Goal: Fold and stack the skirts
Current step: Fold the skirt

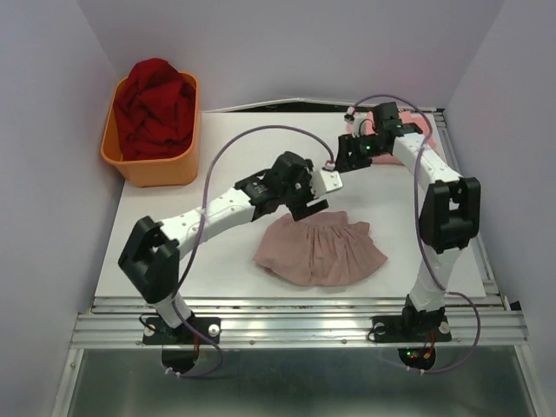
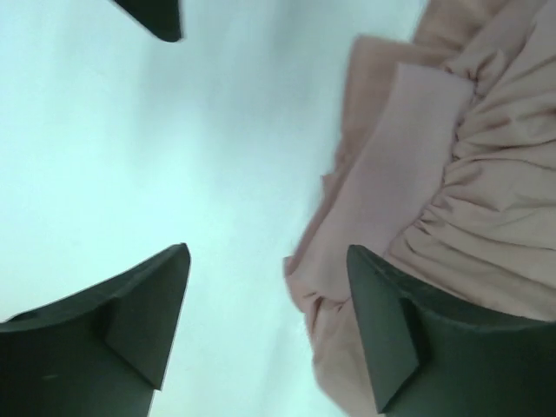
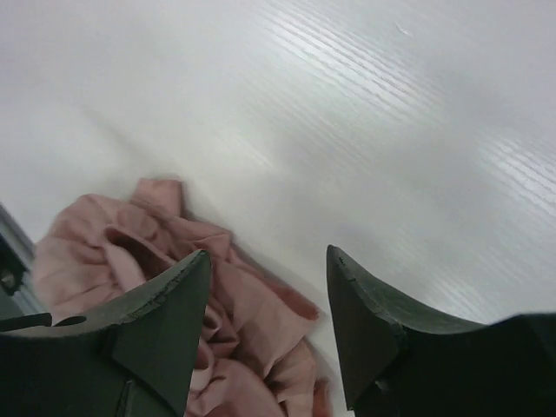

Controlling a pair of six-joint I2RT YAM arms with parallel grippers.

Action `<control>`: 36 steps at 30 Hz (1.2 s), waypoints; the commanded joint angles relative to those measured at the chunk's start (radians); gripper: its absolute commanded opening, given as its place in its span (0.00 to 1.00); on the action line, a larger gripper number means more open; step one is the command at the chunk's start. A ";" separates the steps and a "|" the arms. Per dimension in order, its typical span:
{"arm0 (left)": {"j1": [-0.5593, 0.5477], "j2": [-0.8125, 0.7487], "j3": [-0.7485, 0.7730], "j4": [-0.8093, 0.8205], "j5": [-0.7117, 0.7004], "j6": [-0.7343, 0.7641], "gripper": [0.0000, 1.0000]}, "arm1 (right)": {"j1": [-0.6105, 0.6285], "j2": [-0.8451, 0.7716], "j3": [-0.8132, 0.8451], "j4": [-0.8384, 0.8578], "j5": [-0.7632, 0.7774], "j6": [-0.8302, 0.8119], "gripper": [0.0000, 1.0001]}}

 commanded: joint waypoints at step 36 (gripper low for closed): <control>0.347 0.082 -0.250 0.360 0.608 -0.869 0.60 | 0.097 -0.084 -0.396 0.265 -0.290 0.247 0.72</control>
